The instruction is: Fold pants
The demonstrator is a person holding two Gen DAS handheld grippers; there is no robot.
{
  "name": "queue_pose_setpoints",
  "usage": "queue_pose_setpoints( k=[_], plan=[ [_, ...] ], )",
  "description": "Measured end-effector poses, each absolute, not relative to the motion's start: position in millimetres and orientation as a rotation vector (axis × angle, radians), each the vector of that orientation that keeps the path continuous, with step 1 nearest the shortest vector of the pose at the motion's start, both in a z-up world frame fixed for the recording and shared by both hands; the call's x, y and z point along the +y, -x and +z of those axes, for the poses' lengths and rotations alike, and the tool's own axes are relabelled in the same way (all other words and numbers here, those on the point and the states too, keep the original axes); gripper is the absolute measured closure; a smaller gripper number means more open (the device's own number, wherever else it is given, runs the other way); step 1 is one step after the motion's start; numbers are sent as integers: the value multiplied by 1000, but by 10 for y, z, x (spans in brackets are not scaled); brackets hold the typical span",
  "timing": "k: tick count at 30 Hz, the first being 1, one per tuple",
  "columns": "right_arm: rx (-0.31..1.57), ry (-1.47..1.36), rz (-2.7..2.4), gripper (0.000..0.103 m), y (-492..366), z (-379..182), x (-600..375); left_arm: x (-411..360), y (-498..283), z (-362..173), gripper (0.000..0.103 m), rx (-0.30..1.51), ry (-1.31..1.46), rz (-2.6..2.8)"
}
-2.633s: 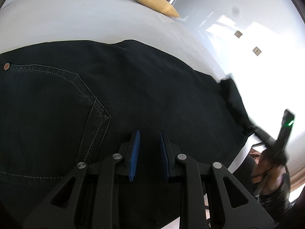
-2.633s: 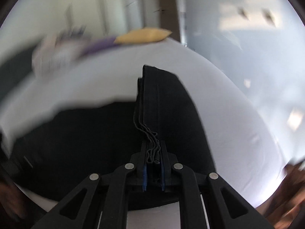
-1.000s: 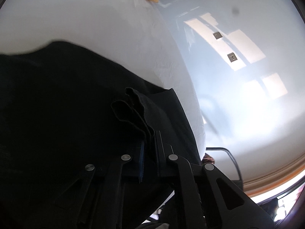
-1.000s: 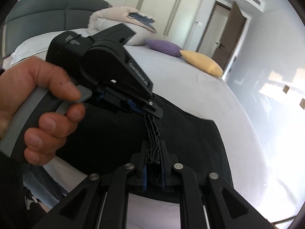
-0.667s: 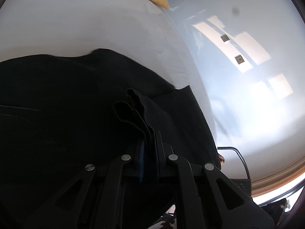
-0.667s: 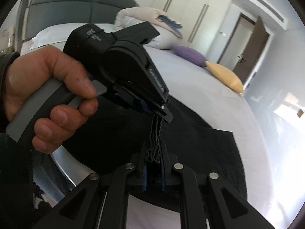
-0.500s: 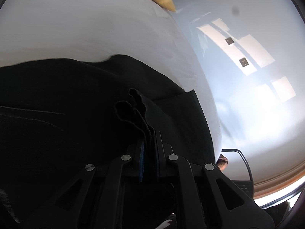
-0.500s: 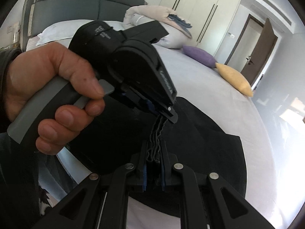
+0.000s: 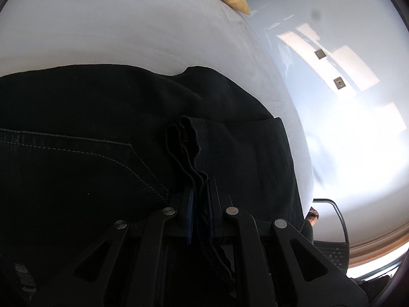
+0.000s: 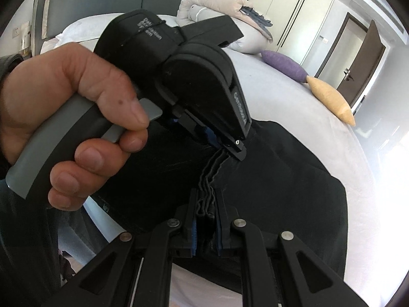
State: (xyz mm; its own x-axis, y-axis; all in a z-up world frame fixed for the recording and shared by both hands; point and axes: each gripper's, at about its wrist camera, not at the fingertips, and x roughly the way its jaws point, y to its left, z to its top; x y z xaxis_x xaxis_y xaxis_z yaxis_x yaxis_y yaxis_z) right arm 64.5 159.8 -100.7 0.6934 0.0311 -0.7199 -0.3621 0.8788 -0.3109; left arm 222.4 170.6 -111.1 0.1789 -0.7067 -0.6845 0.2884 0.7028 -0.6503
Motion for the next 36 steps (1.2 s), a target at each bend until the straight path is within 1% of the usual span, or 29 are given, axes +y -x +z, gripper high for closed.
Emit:
queue_pose_setpoints(
  k=[1,3,4,5,6,7,12,14,15,16,17,19,22,23,24,29,35,36],
  plan=[
    [788,454,234,88,-639,-1081,1620,1686,-2231,-1111,95,1199,405,-728],
    [833,433,262,79,-673,-1151,1607,1603,-2243,-1102,95,1202,382,-718],
    [837,414,274,70,-665,-1155,1588,1580,-2241,-1090,94,1198,372,-717],
    [839,385,297,64,-651,-1144,1559,1577,-2234,-1079,94,1193,365,-715],
    [842,352,326,54,-642,-1132,1509,1604,-2223,-1066,93,1186,357,-710],
    [839,320,353,51,-609,-1106,1448,1649,-2206,-1053,93,1181,345,-701],
    [837,134,457,51,-439,-881,957,1552,-2015,-724,92,1097,159,-541],
    [845,26,464,58,-465,-787,641,1559,-1941,-601,92,1052,97,-484],
    [855,-59,459,65,-518,-755,434,1540,-1884,-529,92,1022,70,-471],
    [865,-149,453,68,-588,-733,236,1498,-1822,-468,92,995,40,-459],
    [870,-240,448,69,-657,-728,18,1402,-1735,-413,92,966,-8,-452],
    [886,-406,438,79,-824,-754,-405,1203,-1607,-412,92,943,-99,-459],
    [911,-562,477,81,-1081,-798,-867,932,-1533,-638,92,983,-235,-431],
    [912,-588,465,81,-1141,-818,-981,895,-1559,-735,92,1017,-251,-425],
    [918,-627,450,81,-1234,-861,-1133,853,-1542,-761,92,1006,-260,-415],
    [966,-804,442,81,-1704,-1129,-1577,818,-1549,-778,91,1016,-265,-402],
    [988,-878,412,81,-2182,-1391,-1705,786,-1583,-789,91,1025,-271,-394],
    [994,-890,404,83,-2206,-1432,-1702,741,-1604,-766,91,1023,-273,-389]
  ],
)
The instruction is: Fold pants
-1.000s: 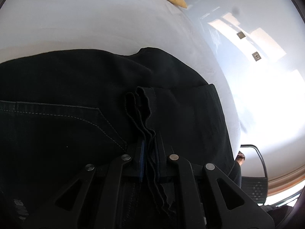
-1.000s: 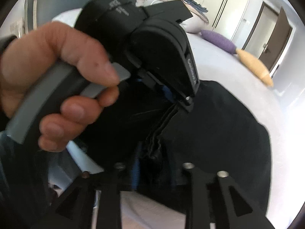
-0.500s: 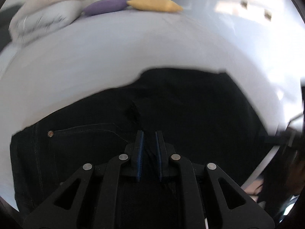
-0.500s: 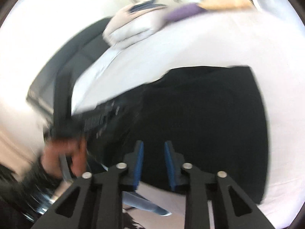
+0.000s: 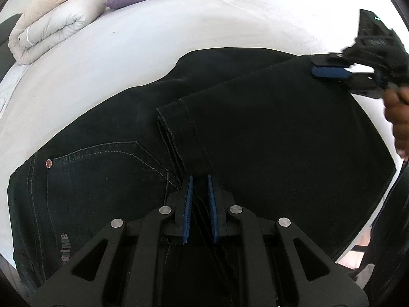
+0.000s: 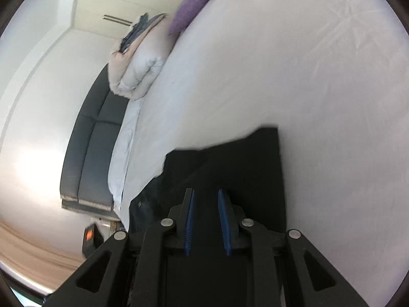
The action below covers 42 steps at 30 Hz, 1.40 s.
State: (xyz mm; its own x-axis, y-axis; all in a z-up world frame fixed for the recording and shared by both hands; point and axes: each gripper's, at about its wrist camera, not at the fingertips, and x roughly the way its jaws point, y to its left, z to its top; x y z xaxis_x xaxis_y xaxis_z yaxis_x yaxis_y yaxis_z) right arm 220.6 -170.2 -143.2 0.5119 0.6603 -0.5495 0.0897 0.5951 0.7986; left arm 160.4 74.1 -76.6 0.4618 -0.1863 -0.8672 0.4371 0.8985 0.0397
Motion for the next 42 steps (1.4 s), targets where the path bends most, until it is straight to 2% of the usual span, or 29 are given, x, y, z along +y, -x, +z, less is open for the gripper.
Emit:
queue_pose_setpoints(
  k=[1,4,30,34,35,37,39,42],
  plan=[
    [1009,-898,395,91,-2267,-1502,-1685,726,-1601,-773,91,1020,-276,-387],
    [1047,-908,384,99,-2269,-1636,-1714,725,-1596,-796,91,1017,-274,-383],
    [1076,-909,437,100,-608,-1750,-1274,794,-1492,-868,91,987,-255,-379],
    [1164,-827,405,101,-461,-1842,-1077,817,-1465,-862,91,978,-244,-381],
    [1162,-781,387,100,-409,-1769,-1021,830,-1456,-862,91,975,-238,-385],
    [1134,-733,402,83,-347,-1620,-957,861,-1445,-848,91,975,-219,-390],
    [1093,-729,445,72,-335,-1446,-918,895,-1443,-837,91,975,-201,-396],
    [1008,-715,497,69,-418,-1176,-886,971,-1429,-802,91,968,-169,-406]
  ],
)
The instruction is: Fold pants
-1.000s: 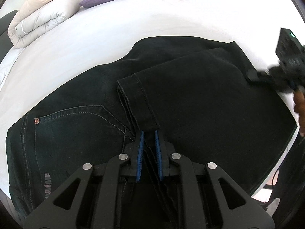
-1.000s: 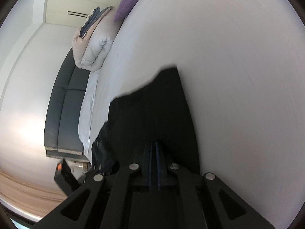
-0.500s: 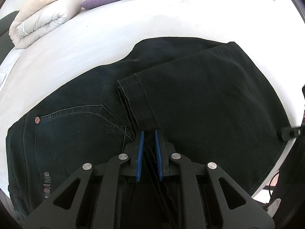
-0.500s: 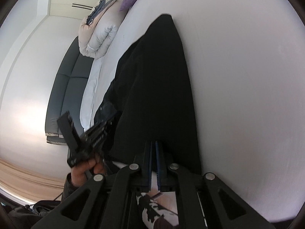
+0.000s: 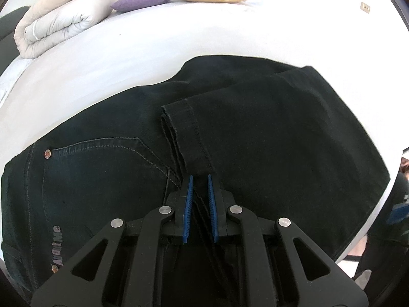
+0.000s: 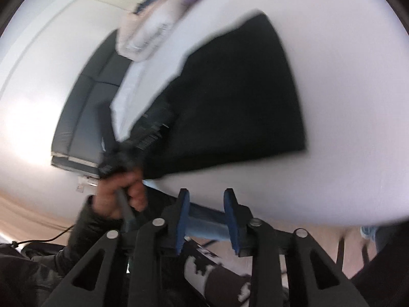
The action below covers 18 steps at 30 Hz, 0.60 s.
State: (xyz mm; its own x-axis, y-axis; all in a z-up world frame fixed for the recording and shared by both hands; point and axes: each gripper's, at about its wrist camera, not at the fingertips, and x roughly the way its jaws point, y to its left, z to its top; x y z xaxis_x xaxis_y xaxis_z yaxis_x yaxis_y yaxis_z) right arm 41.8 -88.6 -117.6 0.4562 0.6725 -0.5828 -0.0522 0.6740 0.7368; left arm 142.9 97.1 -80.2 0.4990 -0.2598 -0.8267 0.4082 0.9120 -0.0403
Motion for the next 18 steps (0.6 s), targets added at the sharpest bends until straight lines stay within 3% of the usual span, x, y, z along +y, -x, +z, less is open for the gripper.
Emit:
queue_pose_setpoints(
  k=[3,8,10,12,15,18],
  plan=[
    [949,-734,536,61,-647,-1011,-869,1198,-1407,-766,91,972,-17,-436],
    [970,-731,582,60,-1154,-1038,-618,1800,-1184,-646,89,952,259,-448],
    [1002,-726,607,60,-1352,-1117,-485,2157,-1005,-611,73,929,372,-425],
    [1035,-751,649,59,-1555,-1231,-303,2550,-829,-592,11,894,511,-373],
    [1096,-767,663,55,-1751,-1431,-122,3090,-576,-569,7,814,711,-301],
    [1139,-770,646,58,-1880,-1601,-32,3523,-385,-575,7,758,832,-254]
  ],
)
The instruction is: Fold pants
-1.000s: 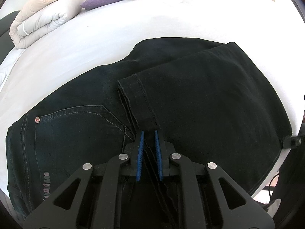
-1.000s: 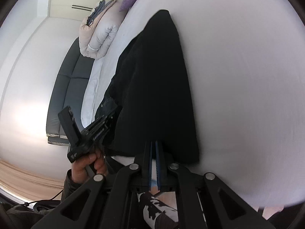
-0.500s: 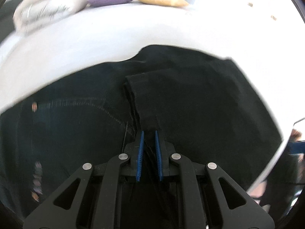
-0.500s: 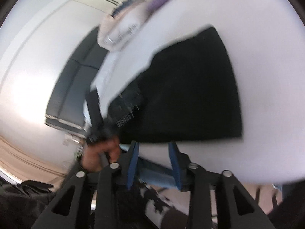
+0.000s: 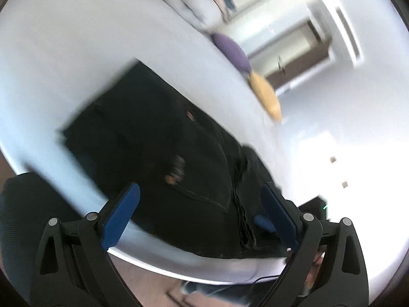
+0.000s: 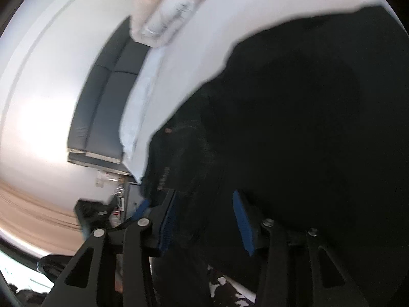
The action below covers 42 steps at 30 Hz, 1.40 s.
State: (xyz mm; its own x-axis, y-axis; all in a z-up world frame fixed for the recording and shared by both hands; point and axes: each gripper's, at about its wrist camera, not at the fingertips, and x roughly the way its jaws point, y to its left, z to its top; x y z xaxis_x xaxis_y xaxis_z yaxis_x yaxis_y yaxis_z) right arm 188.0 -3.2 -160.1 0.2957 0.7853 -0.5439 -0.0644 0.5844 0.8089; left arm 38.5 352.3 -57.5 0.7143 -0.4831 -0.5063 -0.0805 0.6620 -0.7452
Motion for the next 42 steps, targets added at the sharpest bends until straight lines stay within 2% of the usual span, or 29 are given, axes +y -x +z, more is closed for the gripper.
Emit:
queue_pose_setpoints(
  k=[4,10,15,19,23,26,28,29,30,31,32,33,37,42],
  plan=[
    [1145,-761,638,58,-1973,-1537,6,3895,-236,-632,7,702,921,-177],
    [1158,-721,668,54,-2103,-1403,211,4171,-193,-915,7,734,1091,-135],
    [1205,-742,646,55,-2289,-1545,319,4289,-243,-1077,8,725,1155,-141],
    [1222,-784,609,67,-2401,-1621,335,4270,-391,-1191,9,706,1197,-165],
    [1237,-689,591,71,-2445,-1556,430,4268,-526,-1294,10,697,1231,-175],
    [1254,-675,557,84,-2507,-1601,428,4243,-593,-1335,10,685,1252,-182],
    [1268,-671,536,98,-2515,-1643,395,4261,-665,-1357,17,679,1277,-179],
    [1274,-664,520,102,-2521,-1668,391,4287,-700,-1397,24,681,1288,-175],
    [1278,-663,510,103,-2520,-1681,388,4308,-701,-1422,39,684,1297,-169],
    [1279,-666,507,103,-2519,-1694,380,4325,-704,-1453,47,693,1300,-156],
    [1279,-664,503,103,-2515,-1693,370,4339,-712,-1477,63,706,1301,-144],
    [1279,-646,497,103,-2511,-1671,381,4354,-720,-1507,71,717,1304,-133],
    [1285,-530,464,103,-2510,-1561,489,4352,-671,-1505,72,721,1262,-118],
    [1300,-471,433,103,-2532,-1559,533,4228,-679,-1184,80,705,1034,-109]
  ],
)
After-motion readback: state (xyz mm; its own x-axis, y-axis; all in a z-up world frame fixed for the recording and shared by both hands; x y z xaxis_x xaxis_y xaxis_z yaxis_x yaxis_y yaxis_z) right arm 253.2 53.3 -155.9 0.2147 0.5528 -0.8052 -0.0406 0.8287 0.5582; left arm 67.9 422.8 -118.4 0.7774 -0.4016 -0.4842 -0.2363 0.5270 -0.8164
